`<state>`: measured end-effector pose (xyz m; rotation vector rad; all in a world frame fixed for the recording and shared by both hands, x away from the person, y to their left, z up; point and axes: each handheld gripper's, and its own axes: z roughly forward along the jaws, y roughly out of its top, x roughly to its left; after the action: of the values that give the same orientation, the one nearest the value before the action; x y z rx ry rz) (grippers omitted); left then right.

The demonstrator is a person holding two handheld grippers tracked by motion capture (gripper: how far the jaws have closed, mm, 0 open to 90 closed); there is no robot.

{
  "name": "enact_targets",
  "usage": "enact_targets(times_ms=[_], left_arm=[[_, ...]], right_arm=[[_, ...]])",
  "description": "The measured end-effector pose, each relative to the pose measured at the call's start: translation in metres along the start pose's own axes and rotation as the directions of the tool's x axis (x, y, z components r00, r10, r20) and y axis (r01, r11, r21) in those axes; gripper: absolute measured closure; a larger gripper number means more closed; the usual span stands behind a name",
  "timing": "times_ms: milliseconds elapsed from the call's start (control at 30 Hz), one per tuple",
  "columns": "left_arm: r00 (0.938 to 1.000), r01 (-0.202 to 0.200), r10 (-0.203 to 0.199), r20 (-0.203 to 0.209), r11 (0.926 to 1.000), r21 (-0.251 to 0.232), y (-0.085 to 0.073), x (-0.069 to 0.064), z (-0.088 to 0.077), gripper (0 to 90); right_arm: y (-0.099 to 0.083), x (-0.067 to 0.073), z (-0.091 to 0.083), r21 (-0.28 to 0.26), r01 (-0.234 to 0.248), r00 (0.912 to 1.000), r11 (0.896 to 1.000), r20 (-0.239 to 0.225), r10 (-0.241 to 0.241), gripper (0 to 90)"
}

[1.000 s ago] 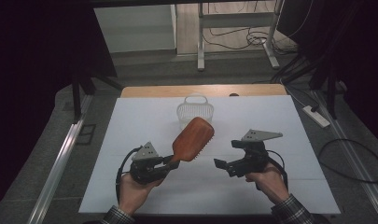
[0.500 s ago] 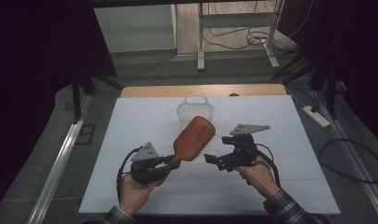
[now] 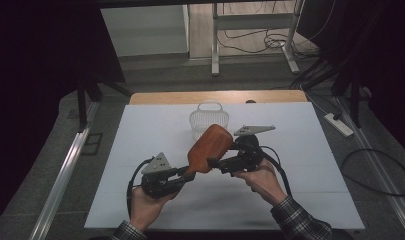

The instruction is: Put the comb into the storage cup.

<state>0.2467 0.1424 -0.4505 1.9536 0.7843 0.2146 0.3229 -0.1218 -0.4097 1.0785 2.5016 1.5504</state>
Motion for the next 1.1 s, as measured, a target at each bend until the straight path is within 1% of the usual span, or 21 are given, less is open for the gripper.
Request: enact_targets(times_ms=[133, 233, 267, 367, 467, 500, 533, 567, 600, 633, 667, 700, 733, 767, 833, 867, 900, 967, 1067, 1100], left_arm=[[1.0, -0.004, 0.004, 0.001, 1.0, -0.007, 0.0, -0.001, 0.0, 71.3], [1.0, -0.006, 0.006, -0.002, 0.9999, -0.01, 0.0, -0.002, 0.0, 71.2], [0.9999, -0.01, 0.01, -0.004, 0.9999, -0.014, 0.0, -0.002, 0.0, 71.2], [0.9999, -0.009, 0.009, -0.006, 0.9999, -0.013, 0.0, -0.002, 0.0, 71.2], [0.9999, -0.011, 0.011, -0.005, 0.9999, -0.007, 0.0, -0.002, 0.001, 71.2], [0.9999, -0.011, 0.011, -0.007, 0.9999, -0.008, 0.0, -0.002, 0.002, 71.2], [0.9999, -0.011, 0.011, -0.007, 0.9999, -0.008, -0.001, -0.002, 0.002, 71.2], [0.9999, -0.01, 0.01, -0.006, 0.9999, -0.007, -0.001, -0.002, 0.002, 71.3], [1.0, -0.007, 0.007, -0.003, 1.0, -0.006, -0.001, -0.001, 0.002, 71.2], [1.0, -0.007, 0.007, -0.003, 1.0, -0.006, -0.001, -0.001, 0.002, 71.2], [1.0, -0.006, 0.006, 0.003, 1.0, -0.003, -0.002, 0.0, 0.003, 71.2], [1.0, -0.008, 0.008, 0.005, 1.0, 0.001, -0.002, 0.0, 0.004, 71.3], [0.9999, -0.007, 0.007, 0.008, 1.0, 0.005, -0.002, 0.001, 0.005, 71.3], [0.9999, -0.007, 0.007, 0.011, 0.9999, 0.012, -0.003, 0.001, 0.006, 71.4], [0.9999, -0.006, 0.006, 0.012, 0.9997, 0.023, -0.003, 0.002, 0.008, 71.4], [0.9999, -0.011, 0.011, 0.01, 0.9994, 0.033, -0.004, 0.002, 0.009, 71.5], [0.9999, -0.014, 0.014, 0.008, 0.9993, 0.036, -0.004, 0.001, 0.01, 71.5], [0.9998, -0.015, 0.015, 0.011, 0.9984, 0.055, -0.004, 0.002, 0.012, 71.5], [0.9996, -0.029, 0.029, 0.006, 0.9953, 0.092, -0.006, 0.002, 0.018, 71.5], [0.9996, -0.028, 0.027, 0.007, 0.9946, 0.1, -0.006, 0.001, 0.019, 71.5]], right_arm=[[0.004, 0.001, 0.006, 0.003, -0.016, 0.9998, 1.0, -0.013, 0.016, 0.0], [0.005, 0.002, 0.009, 0.0, -0.019, 0.9997, 1.0, -0.016, 0.019, 0.0], [0.006, 0.002, 0.012, 0.002, -0.023, 0.9997, 1.0, -0.01, 0.023, 0.3], [0.005, 0.001, 0.014, -0.001, -0.035, 0.9992, 0.999, -0.021, 0.035, 2.4], [0.006, 0.001, 0.014, -0.008, -0.046, 0.9984, 0.999, -0.035, 0.045, 8.5], [0.006, 0.0, 0.014, -0.016, -0.061, 0.9974, 0.998, -0.04, 0.06, 12.6], [0.006, 0.0, 0.014, -0.016, -0.061, 0.9974, 0.998, -0.04, 0.06, 12.6], [0.005, -0.001, 0.013, -0.016, -0.074, 0.9959, 0.997, -0.052, 0.073, 14.6], [0.005, -0.005, 0.012, -0.022, -0.109, 0.9911, 0.994, -0.079, 0.107, 21.0], [0.005, -0.005, 0.012, -0.022, -0.109, 0.9911, 0.994, -0.079, 0.107, 21.0], [0.004, -0.008, 0.011, -0.024, -0.144, 0.9852, 0.989, -0.098, 0.141, 24.7], [0.004, -0.009, 0.01, -0.024, -0.157, 0.9823, 0.987, -0.106, 0.154, 26.9], [0.004, -0.009, 0.01, -0.024, -0.157, 0.9823, 0.987, -0.106, 0.154, 26.9], [0.003, -0.011, 0.01, -0.025, -0.173, 0.9785, 0.985, -0.119, 0.169, 29.8], [0.002, -0.014, 0.009, -0.025, -0.217, 0.9661, 0.976, -0.149, 0.211, 34.8], [0.002, -0.016, 0.009, -0.025, -0.231, 0.9614, 0.973, -0.159, 0.224, 37.1], [0.001, -0.018, 0.008, -0.025, -0.254, 0.9529, 0.967, -0.177, 0.246, 39.2], [0.0, -0.02, 0.008, -0.015, -0.279, 0.943, 0.96, -0.193, 0.271, 41.4], [-0.001, -0.022, 0.008, -0.014, -0.287, 0.9379, 0.958, -0.207, 0.278, 45.9], [-0.001, -0.022, 0.008, -0.011, -0.294, 0.9347, 0.956, -0.212, 0.285, 47.2]])
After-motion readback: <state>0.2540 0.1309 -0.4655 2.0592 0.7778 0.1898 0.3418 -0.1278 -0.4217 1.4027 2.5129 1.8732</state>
